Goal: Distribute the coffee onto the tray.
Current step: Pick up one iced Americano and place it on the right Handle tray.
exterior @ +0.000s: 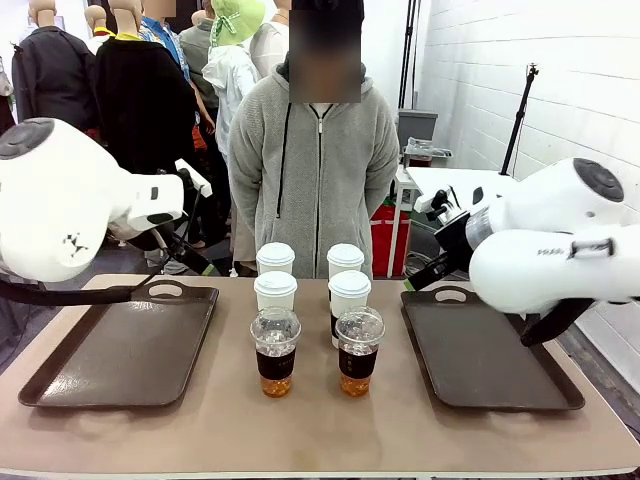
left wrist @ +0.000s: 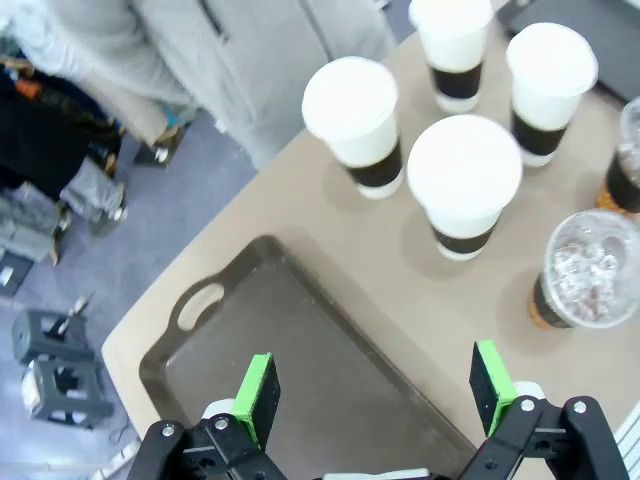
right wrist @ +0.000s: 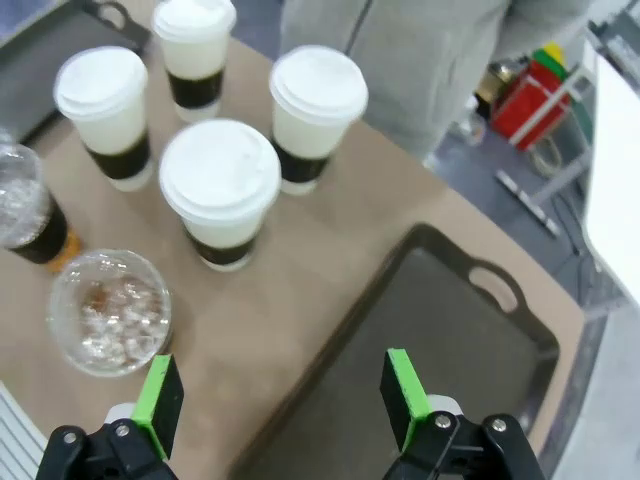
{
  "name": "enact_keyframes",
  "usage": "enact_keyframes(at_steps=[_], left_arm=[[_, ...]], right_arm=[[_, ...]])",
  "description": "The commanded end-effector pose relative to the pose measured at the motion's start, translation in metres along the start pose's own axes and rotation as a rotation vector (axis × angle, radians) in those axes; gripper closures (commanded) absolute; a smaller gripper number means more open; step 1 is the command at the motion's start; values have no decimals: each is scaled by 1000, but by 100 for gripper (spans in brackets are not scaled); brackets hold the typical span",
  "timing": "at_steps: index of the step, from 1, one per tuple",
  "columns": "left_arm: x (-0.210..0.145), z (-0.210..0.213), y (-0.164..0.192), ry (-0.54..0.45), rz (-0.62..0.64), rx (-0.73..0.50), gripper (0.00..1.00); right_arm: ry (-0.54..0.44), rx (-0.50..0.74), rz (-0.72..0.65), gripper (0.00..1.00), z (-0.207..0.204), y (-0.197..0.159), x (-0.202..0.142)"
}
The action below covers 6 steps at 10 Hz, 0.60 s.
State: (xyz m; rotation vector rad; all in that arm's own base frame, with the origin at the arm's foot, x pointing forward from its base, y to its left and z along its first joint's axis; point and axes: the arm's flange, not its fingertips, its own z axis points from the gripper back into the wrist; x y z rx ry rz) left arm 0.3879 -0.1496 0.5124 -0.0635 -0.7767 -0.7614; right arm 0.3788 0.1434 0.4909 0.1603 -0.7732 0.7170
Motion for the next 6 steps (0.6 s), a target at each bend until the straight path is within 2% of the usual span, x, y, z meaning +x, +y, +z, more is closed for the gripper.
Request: enact_keyframes(at_steps=[1,3,6], left_arm=[[-13,19,20,-105,-63,-153,0],[-19,36,32,-189,-110,-252,0],[-27,45,43,-242,-117,-273,0]], right_arm=[[-80,132,42,0,20,-12,-34],[-153,209,76,0,35,-21,-40],[-219,270,99,0,48,-29,-43]])
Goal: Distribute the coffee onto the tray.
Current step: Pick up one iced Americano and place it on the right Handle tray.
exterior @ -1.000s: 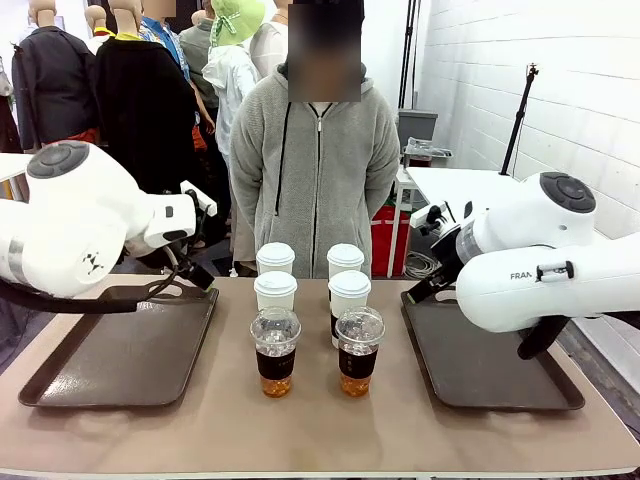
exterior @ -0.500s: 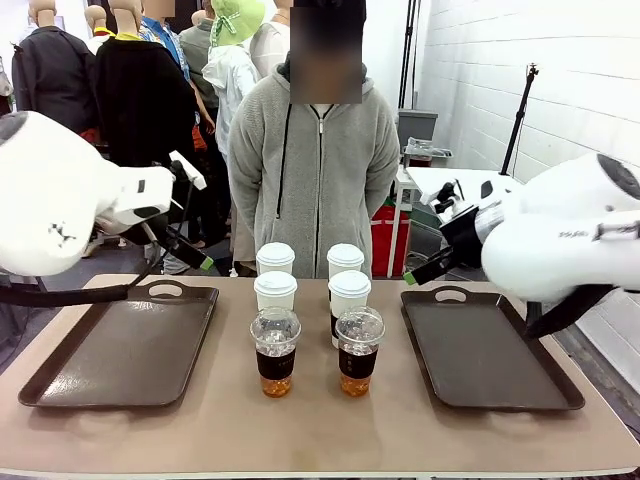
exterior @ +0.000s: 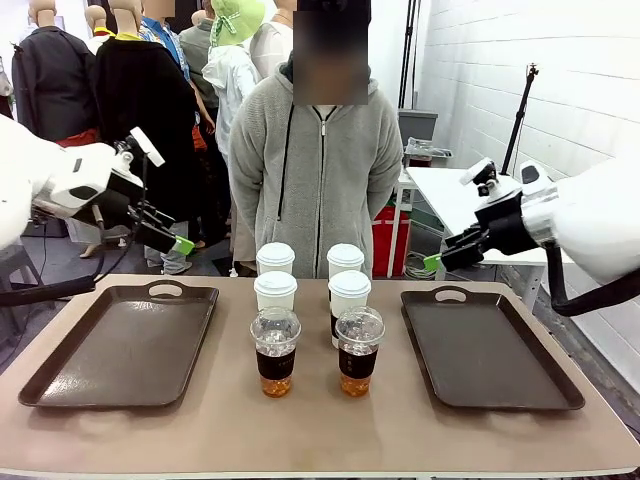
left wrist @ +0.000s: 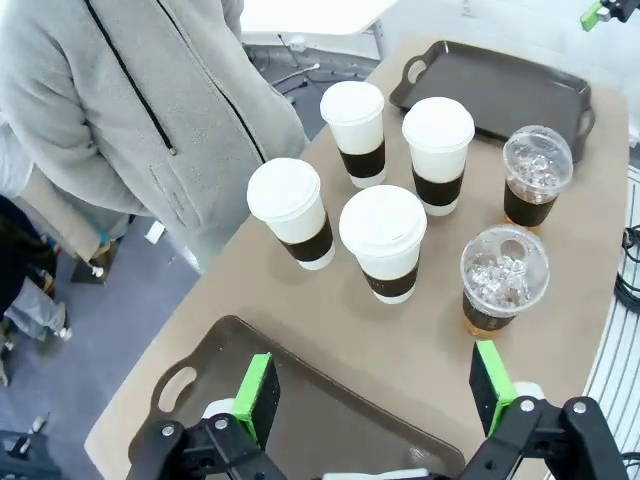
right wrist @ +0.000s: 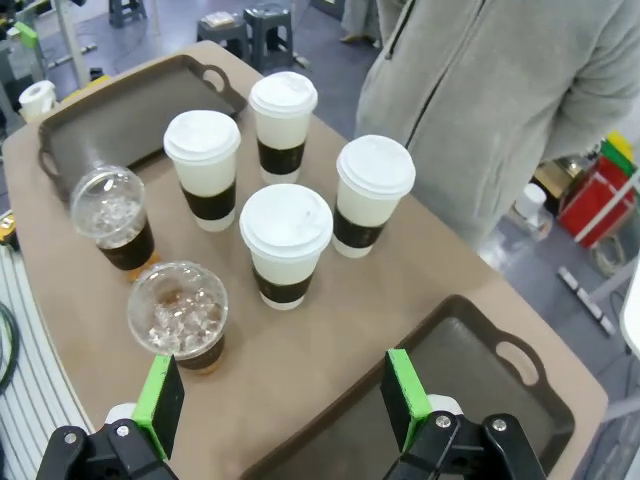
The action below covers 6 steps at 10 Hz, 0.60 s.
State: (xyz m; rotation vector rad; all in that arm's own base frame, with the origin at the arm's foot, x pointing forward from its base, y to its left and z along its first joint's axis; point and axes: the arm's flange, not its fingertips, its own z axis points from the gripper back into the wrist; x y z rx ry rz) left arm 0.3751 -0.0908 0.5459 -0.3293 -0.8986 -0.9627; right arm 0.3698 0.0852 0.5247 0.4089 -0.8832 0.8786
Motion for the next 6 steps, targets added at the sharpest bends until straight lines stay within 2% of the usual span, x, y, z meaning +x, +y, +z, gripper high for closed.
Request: enact_keyframes(at_steps=[1,3,4,6], left_arm=[[-9,-3,2,-24,-7,-26,0],[-2,3,2,-8,3,-5,0],[-2,3,2,-8,3,-5,0],[-2,3,2,-8,3,-5,0]], right_arm=[[-29,53,18,0,-1,15,-30],[-19,65,14,0,-5,17,-27],[-9,32,7,0,4,-1,-3],[-9,32,7,0,4,-1,-3]])
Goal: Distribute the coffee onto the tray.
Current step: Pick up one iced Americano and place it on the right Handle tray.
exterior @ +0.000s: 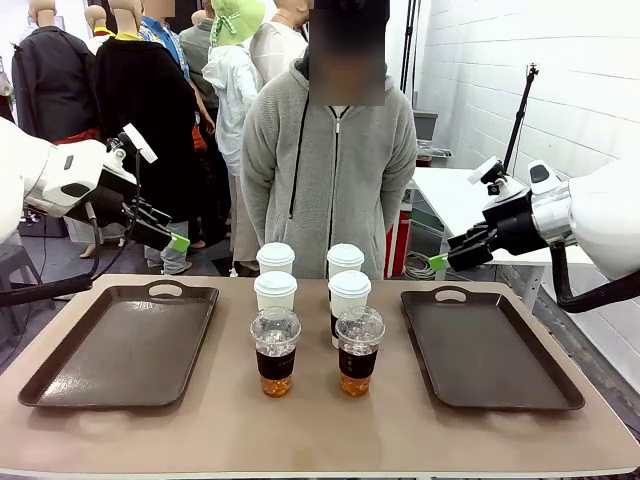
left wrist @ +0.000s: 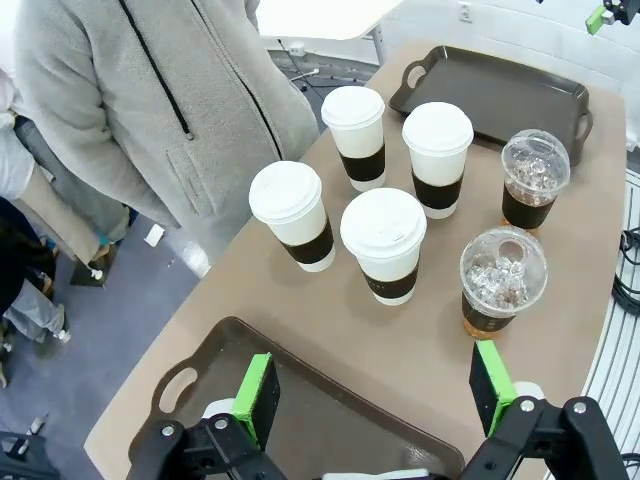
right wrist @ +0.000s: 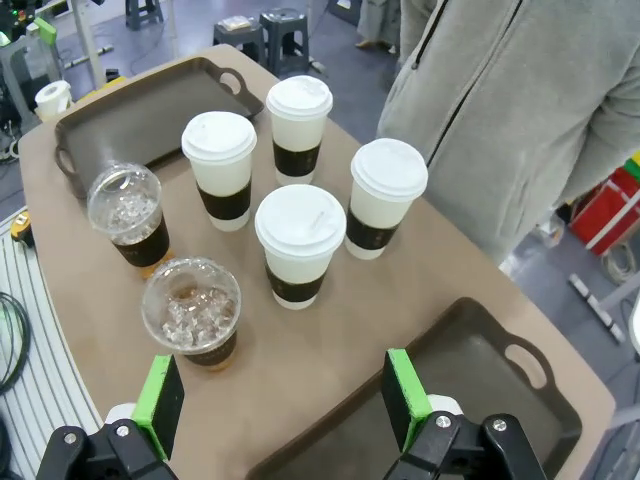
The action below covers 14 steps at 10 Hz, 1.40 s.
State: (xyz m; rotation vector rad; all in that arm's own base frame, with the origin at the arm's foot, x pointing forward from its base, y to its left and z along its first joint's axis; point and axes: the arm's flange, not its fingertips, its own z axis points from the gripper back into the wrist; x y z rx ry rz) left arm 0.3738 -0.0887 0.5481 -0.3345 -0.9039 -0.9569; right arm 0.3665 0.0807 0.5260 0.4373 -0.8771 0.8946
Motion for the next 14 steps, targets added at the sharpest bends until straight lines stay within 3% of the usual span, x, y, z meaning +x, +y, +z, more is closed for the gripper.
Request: enact_keyframes(at_steps=[1,14], left_arm=[[-2,-1,2,-1,-3,-6,0],[-2,-1,2,-1,-3,-6,0]], right_arm=[[-3,1,4,0,-1,-1,0],[-3,1,4,0,-1,-1,0]])
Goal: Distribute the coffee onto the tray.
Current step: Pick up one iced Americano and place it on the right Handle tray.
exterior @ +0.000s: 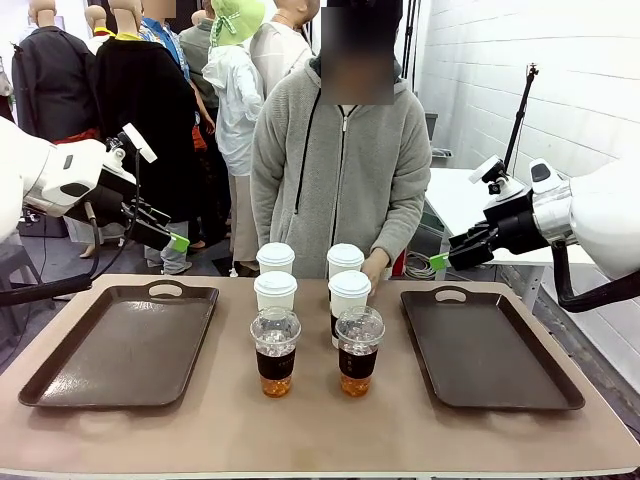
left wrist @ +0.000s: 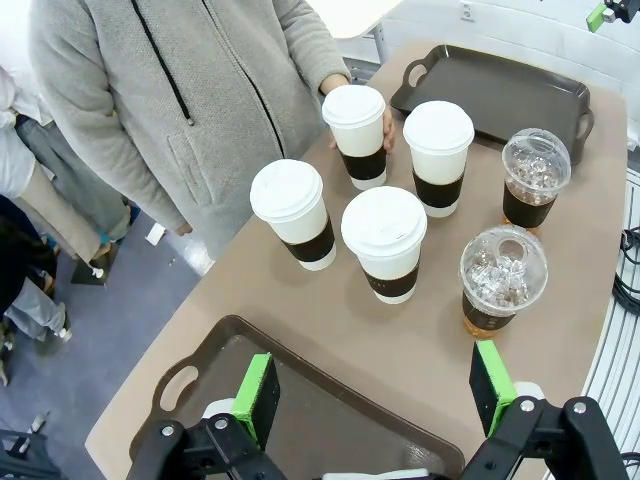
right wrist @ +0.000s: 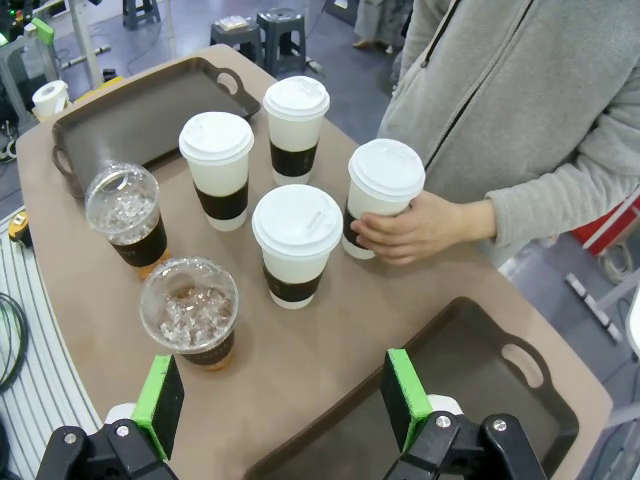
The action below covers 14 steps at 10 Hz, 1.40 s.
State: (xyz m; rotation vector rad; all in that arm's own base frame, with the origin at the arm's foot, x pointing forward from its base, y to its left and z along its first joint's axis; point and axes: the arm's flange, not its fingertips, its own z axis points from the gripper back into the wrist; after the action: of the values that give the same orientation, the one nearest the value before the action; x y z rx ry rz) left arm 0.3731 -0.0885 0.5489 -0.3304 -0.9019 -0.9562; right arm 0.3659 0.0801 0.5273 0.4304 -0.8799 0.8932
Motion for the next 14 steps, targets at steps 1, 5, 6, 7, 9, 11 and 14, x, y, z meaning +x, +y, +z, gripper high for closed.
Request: enact_keyframes(at_steps=[1,5,6,7,9,11,14], left_arm=[[-2,-2,2,-5,-2,-8,0],[-2,-2,2,-5,-2,-8,0],[-2,-2,2,-5,-2,-8,0],[-2,-2,2,-5,-2,-8,0],[-2,-2,2,-5,-2,-8,0],[-2,-2,2,-5,-2,-8,0],[-2,-2,2,-5,-2,-8,0]], right_arm=[[-3,8,2,0,-3,-1,-1],[-3,8,2,0,-3,-1,-1],[0,0,0,0,0,0,0],[-5,41,28,0,-1,-7,2],[-22,92,38,0,-7,-24,4],[-27,94,46,0,-16,-40,4],[-29,47,27,0,-21,-59,7]])
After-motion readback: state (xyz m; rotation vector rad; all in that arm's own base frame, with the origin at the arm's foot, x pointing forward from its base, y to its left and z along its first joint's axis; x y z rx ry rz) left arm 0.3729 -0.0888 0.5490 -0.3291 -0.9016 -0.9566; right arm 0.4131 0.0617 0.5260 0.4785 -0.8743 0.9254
